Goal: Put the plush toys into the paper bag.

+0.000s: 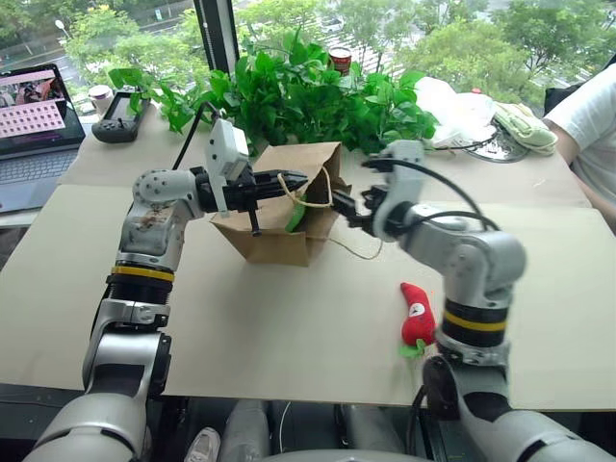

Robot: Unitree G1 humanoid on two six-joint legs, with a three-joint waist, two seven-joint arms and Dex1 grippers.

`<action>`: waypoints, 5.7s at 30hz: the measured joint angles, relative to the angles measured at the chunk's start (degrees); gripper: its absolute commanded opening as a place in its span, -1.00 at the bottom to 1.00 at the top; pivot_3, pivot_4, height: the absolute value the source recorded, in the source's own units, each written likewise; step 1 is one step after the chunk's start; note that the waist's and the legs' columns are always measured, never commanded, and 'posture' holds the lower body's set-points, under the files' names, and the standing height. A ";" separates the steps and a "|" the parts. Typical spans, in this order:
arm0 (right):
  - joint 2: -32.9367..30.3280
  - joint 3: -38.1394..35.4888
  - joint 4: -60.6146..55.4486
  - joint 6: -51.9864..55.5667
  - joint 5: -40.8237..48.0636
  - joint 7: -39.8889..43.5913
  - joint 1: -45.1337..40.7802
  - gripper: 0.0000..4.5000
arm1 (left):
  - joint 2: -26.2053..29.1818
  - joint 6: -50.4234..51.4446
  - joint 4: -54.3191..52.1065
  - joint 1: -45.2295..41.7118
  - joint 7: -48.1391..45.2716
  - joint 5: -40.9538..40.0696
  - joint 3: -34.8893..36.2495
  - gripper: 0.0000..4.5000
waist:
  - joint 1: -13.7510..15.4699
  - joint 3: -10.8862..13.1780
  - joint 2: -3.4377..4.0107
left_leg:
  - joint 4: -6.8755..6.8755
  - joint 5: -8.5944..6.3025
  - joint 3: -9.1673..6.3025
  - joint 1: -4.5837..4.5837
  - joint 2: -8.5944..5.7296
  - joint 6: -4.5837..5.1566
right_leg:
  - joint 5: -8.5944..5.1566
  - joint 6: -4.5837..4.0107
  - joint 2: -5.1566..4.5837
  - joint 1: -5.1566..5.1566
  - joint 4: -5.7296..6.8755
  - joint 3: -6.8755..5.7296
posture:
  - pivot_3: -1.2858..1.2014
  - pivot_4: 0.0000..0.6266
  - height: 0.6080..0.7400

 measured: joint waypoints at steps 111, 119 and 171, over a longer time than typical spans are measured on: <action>20.61 8.56 17.15 -8.15 -7.70 -9.42 -7.83 0.48 | -2.56 -0.34 1.37 -0.39 -1.27 0.13 -1.85 -1.00 | -1.68 -0.02 0.08 | 0.04 0.09 -0.39 -0.04 -0.22 0.10 | -0.05 0.06 0.02 0.05 0.11 0.09 | 0.03 -0.52 1.00; 14.10 7.54 5.80 -1.31 -3.89 -4.88 -1.28 0.48 | -2.49 -1.39 1.69 -0.44 -1.23 0.43 -1.88 -1.00 | -1.23 -0.02 0.08 | 0.05 0.09 -0.39 -0.08 -0.23 0.10 | -0.05 0.07 -0.03 0.08 0.07 0.08 | 0.03 -0.52 1.00; -4.36 23.06 1.83 -8.56 -10.62 8.56 9.43 -0.98 | -1.88 -1.34 0.42 -0.22 -1.20 0.58 -1.90 -1.00 | -1.22 -0.02 0.08 | 0.07 0.09 -0.41 -0.02 -0.24 0.11 | -0.05 0.07 0.04 0.09 0.07 0.13 | 0.03 -0.52 1.00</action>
